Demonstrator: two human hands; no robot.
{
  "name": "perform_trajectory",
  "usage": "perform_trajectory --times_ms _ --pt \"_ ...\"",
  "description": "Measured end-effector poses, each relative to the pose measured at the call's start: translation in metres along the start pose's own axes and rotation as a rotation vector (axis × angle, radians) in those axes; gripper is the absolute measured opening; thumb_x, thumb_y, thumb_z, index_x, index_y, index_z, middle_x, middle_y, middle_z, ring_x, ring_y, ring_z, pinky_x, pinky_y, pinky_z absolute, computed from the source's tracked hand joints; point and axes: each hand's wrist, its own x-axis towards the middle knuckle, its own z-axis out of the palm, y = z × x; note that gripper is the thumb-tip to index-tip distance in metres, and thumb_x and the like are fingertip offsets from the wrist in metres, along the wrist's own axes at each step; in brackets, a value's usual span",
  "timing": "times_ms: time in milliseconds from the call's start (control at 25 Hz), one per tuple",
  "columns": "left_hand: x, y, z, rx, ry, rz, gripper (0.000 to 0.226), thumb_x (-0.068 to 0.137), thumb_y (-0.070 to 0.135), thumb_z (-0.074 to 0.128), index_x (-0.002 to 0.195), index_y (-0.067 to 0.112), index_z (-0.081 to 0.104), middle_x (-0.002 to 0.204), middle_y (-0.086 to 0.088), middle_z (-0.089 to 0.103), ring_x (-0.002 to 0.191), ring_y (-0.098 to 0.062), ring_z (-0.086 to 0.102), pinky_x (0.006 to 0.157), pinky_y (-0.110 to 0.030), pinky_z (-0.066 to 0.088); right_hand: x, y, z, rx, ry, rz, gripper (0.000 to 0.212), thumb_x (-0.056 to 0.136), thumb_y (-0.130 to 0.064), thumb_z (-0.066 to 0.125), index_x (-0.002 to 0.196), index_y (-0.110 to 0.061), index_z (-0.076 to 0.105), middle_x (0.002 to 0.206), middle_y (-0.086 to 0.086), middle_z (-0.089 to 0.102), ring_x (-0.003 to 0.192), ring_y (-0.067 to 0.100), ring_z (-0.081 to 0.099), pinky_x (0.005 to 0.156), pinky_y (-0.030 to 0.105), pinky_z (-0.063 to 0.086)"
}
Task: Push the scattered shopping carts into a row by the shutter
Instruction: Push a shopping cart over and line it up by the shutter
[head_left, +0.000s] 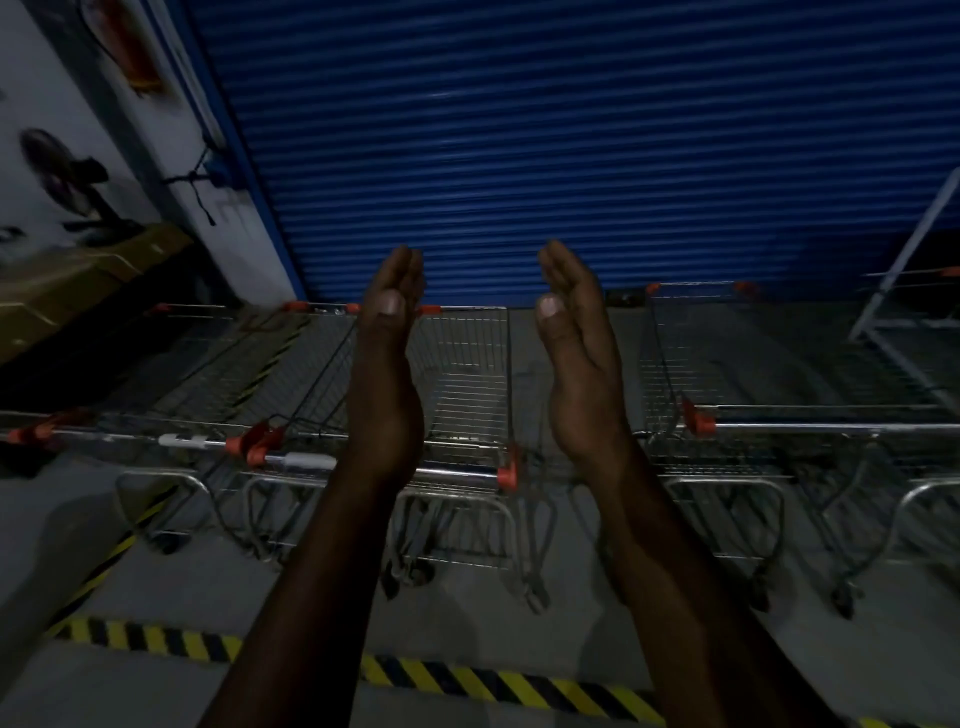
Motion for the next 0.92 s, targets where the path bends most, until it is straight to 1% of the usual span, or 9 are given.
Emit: perform_trajectory --times_ms 80,160,320,440,560,720,840,880,920 --pt "-0.015 0.009 0.020 0.006 -0.004 0.006 0.065 0.097 0.048 0.033 0.150 0.011 0.035 0.155 -0.006 0.042 0.142 -0.014 0.042 0.121 -0.038 0.027 -0.009 -0.012 -0.014 -0.004 -0.005 -0.025 0.049 0.101 -0.026 0.043 0.148 -0.017 0.037 0.156 0.001 0.040 0.143 0.007 0.035 0.116 0.025 0.030" --pt "-0.035 0.022 0.042 0.020 -0.009 -0.012 0.061 0.100 0.043 0.030 0.150 0.010 0.034 0.156 -0.006 0.041 0.142 -0.013 0.042 0.121 -0.037 0.028 -0.020 -0.026 -0.030 -0.003 -0.025 -0.028 0.050 0.101 -0.023 0.042 0.149 -0.010 0.036 0.155 0.006 0.040 0.144 0.012 0.036 0.114 0.020 0.032" --pt "-0.070 0.031 0.078 -0.028 -0.002 -0.012 0.074 0.091 0.055 0.035 0.150 0.011 0.035 0.155 -0.004 0.043 0.141 -0.010 0.042 0.120 -0.035 0.029 -0.037 -0.044 -0.069 -0.011 -0.010 -0.042 0.050 0.102 -0.021 0.041 0.149 -0.007 0.035 0.155 0.009 0.040 0.143 0.014 0.037 0.109 0.016 0.034" --pt "-0.090 0.026 0.107 -0.050 -0.029 -0.036 0.075 0.091 0.053 0.035 0.150 0.008 0.035 0.155 -0.006 0.043 0.142 -0.013 0.041 0.120 -0.034 0.029 -0.045 -0.053 -0.104 -0.038 0.006 -0.061 0.049 0.102 -0.017 0.040 0.148 -0.003 0.035 0.154 0.013 0.040 0.143 0.018 0.038 0.114 0.022 0.033" --pt "-0.103 0.015 0.148 -0.052 -0.056 -0.067 0.074 0.092 0.053 0.036 0.150 0.008 0.035 0.155 -0.006 0.042 0.142 -0.013 0.041 0.120 -0.033 0.029 -0.049 -0.062 -0.155 -0.101 0.066 -0.068 0.047 0.103 -0.017 0.039 0.148 -0.003 0.036 0.152 0.012 0.044 0.141 0.018 0.041 0.118 0.032 0.032" --pt "-0.093 -0.019 0.214 -0.017 -0.094 -0.095 0.068 0.091 0.053 0.038 0.146 0.012 0.040 0.151 -0.004 0.047 0.140 -0.013 0.044 0.117 -0.030 0.033 -0.029 -0.057 -0.235 -0.131 0.172 -0.089 0.044 0.103 -0.017 0.040 0.145 -0.004 0.040 0.148 0.012 0.048 0.137 0.017 0.046 0.116 0.035 0.034" --pt "-0.079 -0.052 0.277 -0.006 -0.138 -0.122 0.054 0.093 0.050 0.040 0.138 0.021 0.044 0.142 0.006 0.053 0.134 -0.006 0.048 0.109 -0.019 0.038 -0.008 -0.038 -0.302 -0.210 0.214 -0.080 0.042 0.104 -0.019 0.041 0.144 -0.007 0.043 0.147 0.010 0.050 0.137 0.019 0.047 0.117 0.043 0.034" --pt "-0.073 -0.066 0.300 0.000 -0.163 -0.108 0.046 0.096 0.045 0.041 0.137 0.022 0.045 0.140 0.007 0.054 0.132 -0.004 0.049 0.106 -0.017 0.038 0.000 -0.030 -0.327 -0.232 0.235 -0.078 0.041 0.104 -0.019 0.041 0.143 -0.007 0.044 0.146 0.010 0.050 0.137 0.019 0.047 0.117 0.045 0.033" --pt "-0.067 -0.082 0.327 0.006 -0.198 -0.100 0.042 0.099 0.040 0.042 0.136 0.021 0.046 0.140 0.005 0.054 0.132 -0.004 0.050 0.107 -0.018 0.038 0.011 -0.022 -0.354 -0.245 0.255 -0.074 0.041 0.104 -0.019 0.040 0.143 -0.007 0.044 0.146 0.010 0.051 0.137 0.019 0.047 0.117 0.045 0.033"
